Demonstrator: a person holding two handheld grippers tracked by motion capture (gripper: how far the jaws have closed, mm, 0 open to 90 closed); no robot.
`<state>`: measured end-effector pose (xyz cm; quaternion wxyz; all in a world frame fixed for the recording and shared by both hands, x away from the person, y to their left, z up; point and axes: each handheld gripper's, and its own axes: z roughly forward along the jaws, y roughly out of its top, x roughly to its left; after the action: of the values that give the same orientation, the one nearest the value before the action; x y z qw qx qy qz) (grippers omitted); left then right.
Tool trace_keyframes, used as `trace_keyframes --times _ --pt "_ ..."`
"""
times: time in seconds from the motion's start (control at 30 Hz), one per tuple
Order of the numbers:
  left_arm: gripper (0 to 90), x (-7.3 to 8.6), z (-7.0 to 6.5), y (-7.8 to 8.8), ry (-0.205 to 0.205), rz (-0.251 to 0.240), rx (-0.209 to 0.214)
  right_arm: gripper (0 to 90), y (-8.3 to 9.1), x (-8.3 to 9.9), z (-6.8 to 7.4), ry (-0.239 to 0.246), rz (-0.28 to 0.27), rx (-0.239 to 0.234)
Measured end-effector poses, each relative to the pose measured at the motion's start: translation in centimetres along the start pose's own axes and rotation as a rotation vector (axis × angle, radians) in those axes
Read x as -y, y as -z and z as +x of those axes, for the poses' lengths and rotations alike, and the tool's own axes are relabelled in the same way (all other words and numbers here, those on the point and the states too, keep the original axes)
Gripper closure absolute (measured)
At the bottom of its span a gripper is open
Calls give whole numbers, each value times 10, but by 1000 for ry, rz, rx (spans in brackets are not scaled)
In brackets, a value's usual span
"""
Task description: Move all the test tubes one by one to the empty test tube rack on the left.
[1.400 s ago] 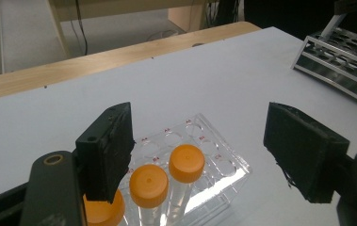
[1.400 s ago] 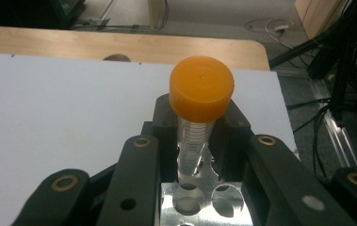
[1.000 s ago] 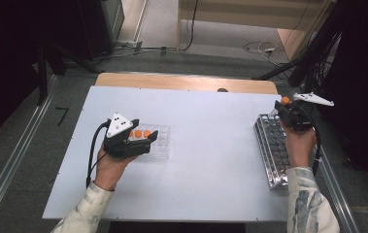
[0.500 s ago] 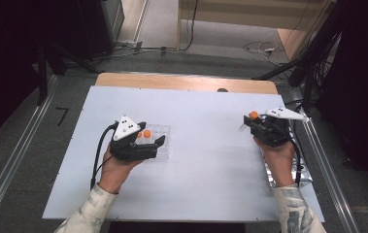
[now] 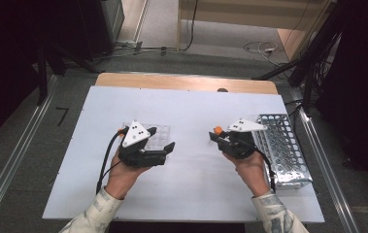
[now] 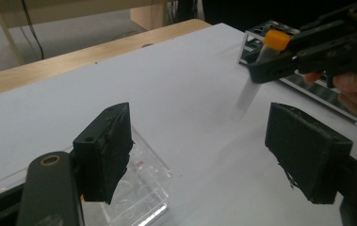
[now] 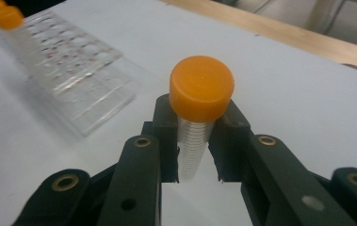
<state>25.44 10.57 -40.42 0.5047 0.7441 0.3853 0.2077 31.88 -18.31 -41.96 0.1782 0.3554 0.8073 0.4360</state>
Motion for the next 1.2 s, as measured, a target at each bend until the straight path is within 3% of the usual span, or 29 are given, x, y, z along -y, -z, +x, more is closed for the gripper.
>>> trace_keyframes --times 0.17,0.27,0.4,0.63,0.77,0.97,1.2 --pt "281 2 -13 -9 -22 13 28 718 -12 1 31 58 3 -61" --pt "357 4 -17 -13 -19 31 48 718 -22 5 49 91 8 -78" --pt "402 6 -21 -18 -22 43 68 718 -32 8 64 119 33 -108" --pt "503 6 -27 -30 -33 61 85 718 -35 8 75 146 39 -143" --pt "540 7 -29 -36 -44 74 75 718 -36 8 79 156 43 -144" --pt "674 8 -30 -38 -51 82 86 718 -34 9 83 171 39 -142" --pt "694 8 -31 -36 -46 80 88 712 -34 8 83 159 43 -150"
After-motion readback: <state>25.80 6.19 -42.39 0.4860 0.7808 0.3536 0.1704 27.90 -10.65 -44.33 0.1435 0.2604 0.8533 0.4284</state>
